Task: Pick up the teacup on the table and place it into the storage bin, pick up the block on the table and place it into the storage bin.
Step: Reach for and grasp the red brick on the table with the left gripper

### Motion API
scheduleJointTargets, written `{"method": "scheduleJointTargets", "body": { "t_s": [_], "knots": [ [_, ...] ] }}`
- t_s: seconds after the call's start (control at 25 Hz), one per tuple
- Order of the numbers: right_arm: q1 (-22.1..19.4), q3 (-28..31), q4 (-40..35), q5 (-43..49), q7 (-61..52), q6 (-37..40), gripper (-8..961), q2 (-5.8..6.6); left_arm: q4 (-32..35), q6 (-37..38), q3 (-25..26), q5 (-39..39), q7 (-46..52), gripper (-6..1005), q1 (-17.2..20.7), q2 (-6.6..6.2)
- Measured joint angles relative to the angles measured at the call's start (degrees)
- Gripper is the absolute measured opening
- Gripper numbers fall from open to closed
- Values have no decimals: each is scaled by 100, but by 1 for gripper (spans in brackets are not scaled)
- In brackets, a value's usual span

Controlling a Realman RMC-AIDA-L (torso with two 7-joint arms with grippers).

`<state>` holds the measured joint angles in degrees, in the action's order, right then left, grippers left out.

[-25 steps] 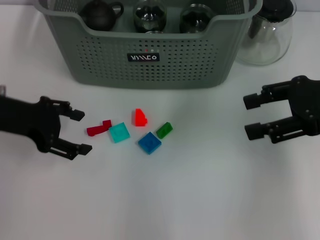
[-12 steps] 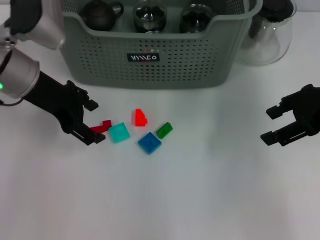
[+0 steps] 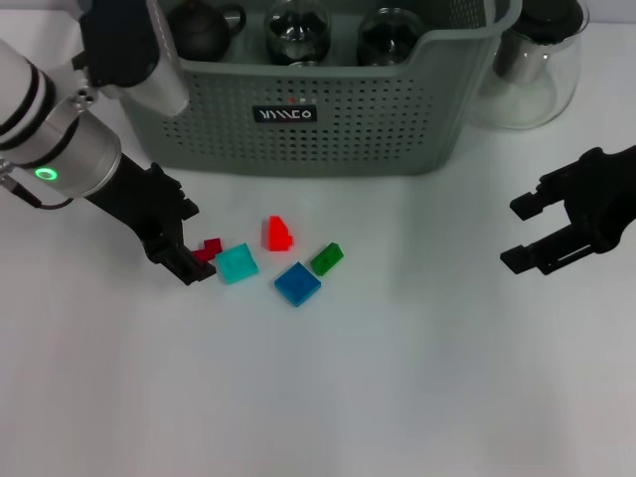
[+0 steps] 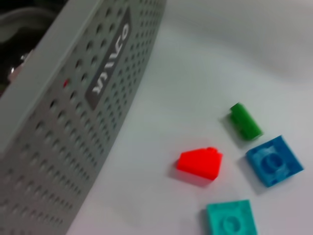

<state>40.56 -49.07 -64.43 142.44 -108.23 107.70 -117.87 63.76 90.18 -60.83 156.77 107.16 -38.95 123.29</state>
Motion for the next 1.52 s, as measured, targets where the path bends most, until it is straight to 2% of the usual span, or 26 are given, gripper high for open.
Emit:
{"method": "scheduleJointTargets", "body": {
  "t_s": [0.24,0.56,0.64,1.52],
  "knots": [
    [5,4,14,1,3,-82,807,-44,-82,-260,-325,463,260,869,-74,81],
    [5,4,18,-1,4,-141,806,-81,-142,-387,-691,605,406,860,-73,84],
    [5,4,19,-1,11,-149,807,-81,-144,-398,-724,605,403,627,-60,83],
    [-58,4,-12,-138,73,-226,807,-96,-308,-662,-833,625,309,581,-14,94]
  ]
}}
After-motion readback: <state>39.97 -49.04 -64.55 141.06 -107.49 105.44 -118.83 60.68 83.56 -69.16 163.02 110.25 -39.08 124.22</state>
